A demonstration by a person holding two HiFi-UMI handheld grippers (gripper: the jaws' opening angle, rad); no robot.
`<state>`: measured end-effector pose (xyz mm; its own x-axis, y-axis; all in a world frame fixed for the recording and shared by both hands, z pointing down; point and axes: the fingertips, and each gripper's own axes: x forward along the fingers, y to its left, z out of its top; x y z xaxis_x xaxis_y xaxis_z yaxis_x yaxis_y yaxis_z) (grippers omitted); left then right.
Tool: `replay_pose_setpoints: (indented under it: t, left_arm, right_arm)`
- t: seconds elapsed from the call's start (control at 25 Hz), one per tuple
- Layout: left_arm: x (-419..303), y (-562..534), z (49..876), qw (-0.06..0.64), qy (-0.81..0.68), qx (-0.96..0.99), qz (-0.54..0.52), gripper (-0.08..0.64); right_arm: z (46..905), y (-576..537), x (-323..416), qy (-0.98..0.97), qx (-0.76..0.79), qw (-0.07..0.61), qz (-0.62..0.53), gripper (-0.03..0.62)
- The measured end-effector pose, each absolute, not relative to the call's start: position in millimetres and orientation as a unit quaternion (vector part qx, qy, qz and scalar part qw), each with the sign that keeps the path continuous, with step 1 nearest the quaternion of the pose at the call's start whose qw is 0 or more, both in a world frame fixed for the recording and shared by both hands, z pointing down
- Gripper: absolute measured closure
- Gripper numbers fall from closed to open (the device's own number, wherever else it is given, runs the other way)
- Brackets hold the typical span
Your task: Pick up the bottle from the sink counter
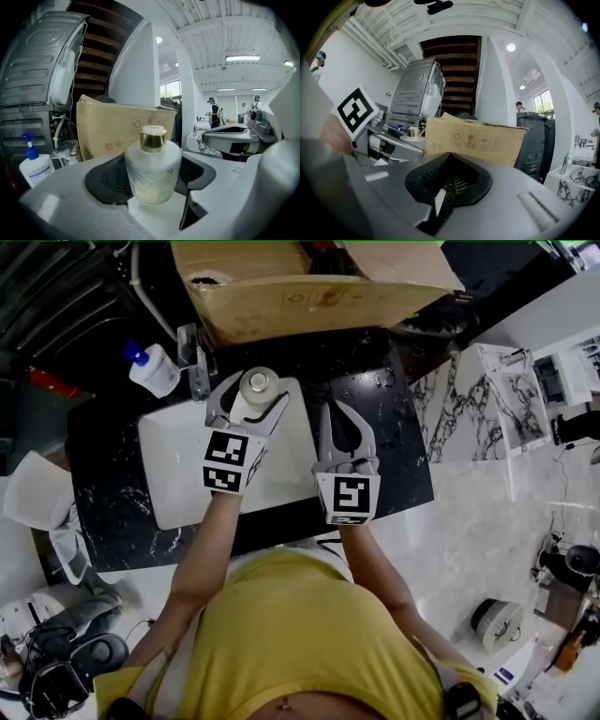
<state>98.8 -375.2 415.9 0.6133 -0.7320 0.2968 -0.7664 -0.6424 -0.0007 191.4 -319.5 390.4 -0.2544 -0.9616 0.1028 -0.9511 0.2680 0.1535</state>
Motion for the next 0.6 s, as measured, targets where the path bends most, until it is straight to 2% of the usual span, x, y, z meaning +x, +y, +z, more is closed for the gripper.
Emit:
replay_pose_setpoints:
  t: [0.6]
  left_arm:
    - [70, -305, 367, 0.043, -0.455, 0.885, 0.093, 0.225]
  right_arm:
    - [351, -269, 191, -0.782, 0.617, 0.073, -0.043, 0.592]
